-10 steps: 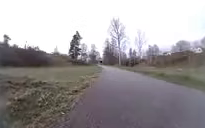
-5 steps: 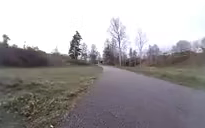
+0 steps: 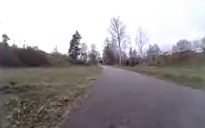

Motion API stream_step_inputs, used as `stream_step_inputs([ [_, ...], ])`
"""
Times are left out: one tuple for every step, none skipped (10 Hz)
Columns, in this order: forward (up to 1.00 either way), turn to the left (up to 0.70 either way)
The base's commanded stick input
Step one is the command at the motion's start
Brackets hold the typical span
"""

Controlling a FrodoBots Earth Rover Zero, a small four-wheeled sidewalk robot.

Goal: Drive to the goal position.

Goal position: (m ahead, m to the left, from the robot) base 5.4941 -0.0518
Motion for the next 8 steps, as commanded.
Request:
stream_step_inputs([
  [0.70,0.00],
  [0.70,0.00],
  [0.70,0.00],
  [0.70,0.00],
  [0.70,0.00],
  [0.70,0.00],
  [0.70,0.00],
  [0.70,0.00],
])
